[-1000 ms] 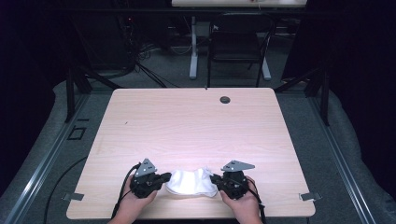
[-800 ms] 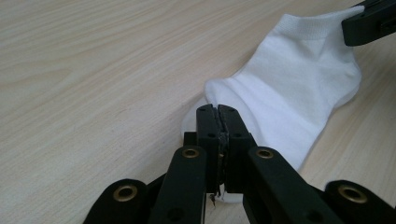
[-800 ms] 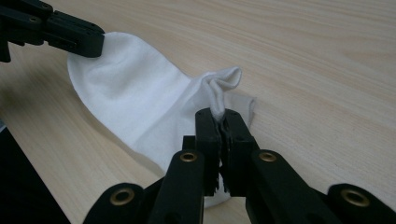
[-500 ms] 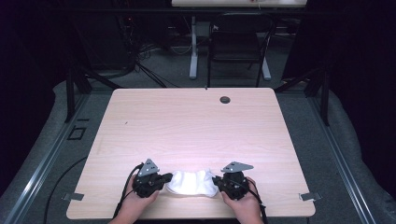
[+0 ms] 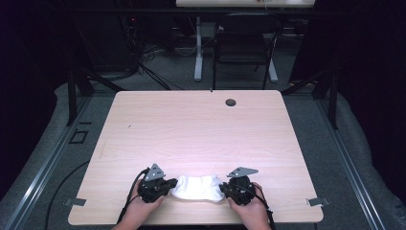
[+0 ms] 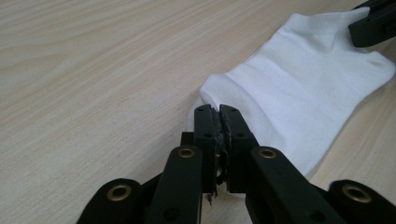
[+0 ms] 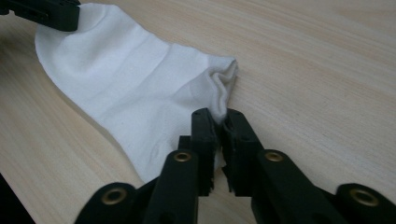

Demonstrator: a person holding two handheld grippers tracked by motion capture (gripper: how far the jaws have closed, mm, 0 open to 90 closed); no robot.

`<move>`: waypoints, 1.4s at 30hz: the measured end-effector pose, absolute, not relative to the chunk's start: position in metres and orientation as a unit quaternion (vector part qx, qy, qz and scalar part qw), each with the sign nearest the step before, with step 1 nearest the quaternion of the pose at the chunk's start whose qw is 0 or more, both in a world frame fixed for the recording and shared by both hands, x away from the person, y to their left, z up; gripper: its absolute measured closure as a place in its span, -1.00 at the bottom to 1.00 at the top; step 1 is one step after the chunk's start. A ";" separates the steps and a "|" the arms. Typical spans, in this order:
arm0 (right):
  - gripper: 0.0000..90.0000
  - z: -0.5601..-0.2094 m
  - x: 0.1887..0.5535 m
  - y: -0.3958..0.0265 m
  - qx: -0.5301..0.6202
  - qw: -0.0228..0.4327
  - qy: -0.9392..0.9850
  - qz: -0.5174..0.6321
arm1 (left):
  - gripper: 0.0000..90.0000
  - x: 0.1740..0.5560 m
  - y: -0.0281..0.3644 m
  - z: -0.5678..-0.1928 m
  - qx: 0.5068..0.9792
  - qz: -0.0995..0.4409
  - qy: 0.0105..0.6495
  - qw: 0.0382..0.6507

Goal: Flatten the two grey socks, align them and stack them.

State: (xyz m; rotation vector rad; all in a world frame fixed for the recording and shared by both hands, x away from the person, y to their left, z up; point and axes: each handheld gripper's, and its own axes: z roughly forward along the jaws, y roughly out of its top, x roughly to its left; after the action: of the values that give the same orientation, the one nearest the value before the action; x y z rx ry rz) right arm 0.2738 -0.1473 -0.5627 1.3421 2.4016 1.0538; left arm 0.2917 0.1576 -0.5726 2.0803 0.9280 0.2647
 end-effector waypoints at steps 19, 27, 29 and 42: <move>0.78 -0.565 0.275 -0.125 0.406 0.127 0.823 0.376 | 0.79 0.285 0.151 -0.573 0.838 0.099 0.342 0.414; 0.81 -0.571 0.274 -0.129 0.425 0.121 0.822 0.361 | 0.81 0.287 0.151 -0.579 0.842 0.099 0.344 0.404; 0.82 -0.571 0.274 -0.130 0.423 0.119 0.827 0.352 | 0.81 0.287 0.150 -0.580 0.844 0.100 0.342 0.401; 0.91 -0.574 0.275 -0.134 0.438 0.109 0.820 0.352 | 0.83 0.287 0.151 -0.583 0.841 0.103 0.346 0.403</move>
State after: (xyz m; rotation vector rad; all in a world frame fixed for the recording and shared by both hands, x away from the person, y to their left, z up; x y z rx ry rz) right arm 0.2753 -0.1342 -0.5739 1.2869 2.4123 1.0361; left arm 0.2870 0.1513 -0.5830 2.1249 0.8740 0.2598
